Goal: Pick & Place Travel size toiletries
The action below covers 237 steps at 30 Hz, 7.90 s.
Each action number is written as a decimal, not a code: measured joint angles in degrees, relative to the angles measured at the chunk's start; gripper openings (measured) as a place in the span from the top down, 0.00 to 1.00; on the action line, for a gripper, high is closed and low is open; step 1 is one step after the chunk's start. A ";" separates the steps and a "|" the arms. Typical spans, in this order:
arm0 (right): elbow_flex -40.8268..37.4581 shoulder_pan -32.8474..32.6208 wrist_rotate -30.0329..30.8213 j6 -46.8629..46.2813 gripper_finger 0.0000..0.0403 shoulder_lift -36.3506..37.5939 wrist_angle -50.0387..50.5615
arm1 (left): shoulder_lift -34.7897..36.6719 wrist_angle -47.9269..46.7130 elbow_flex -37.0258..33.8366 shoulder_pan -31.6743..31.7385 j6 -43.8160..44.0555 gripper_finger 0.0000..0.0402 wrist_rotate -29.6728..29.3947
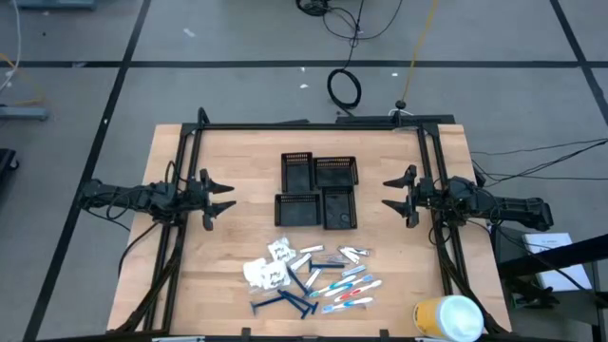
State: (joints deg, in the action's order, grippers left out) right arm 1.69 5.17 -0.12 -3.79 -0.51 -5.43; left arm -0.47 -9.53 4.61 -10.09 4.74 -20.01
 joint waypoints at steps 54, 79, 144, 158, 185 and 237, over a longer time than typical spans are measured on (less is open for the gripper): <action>0.01 0.00 0.02 0.00 0.36 0.01 0.00 | 0.00 -0.01 0.01 0.04 -0.01 0.48 0.00; 0.00 0.00 1.75 -29.28 0.35 0.02 -10.62 | 0.00 -0.01 0.01 0.04 0.00 0.48 0.00; 23.58 -39.82 23.45 -26.84 0.51 -86.54 -6.82 | 0.00 0.27 0.01 0.02 -0.01 0.48 0.00; 23.50 -39.78 22.93 -26.86 0.89 -86.42 -6.32 | 0.00 0.32 -0.01 0.04 -0.01 0.48 0.00; 23.28 -39.74 25.34 -16.99 0.88 -67.22 -5.60 | 0.00 0.36 0.00 0.04 -0.01 0.48 0.00; 23.39 -0.67 17.21 6.23 0.88 -70.53 -30.44 | -15.28 31.56 -3.77 4.26 -7.43 0.48 -9.62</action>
State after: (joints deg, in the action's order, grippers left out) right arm 25.09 4.50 17.09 2.44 -71.04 -35.87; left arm -15.75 22.03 0.84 -5.83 -2.69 -29.63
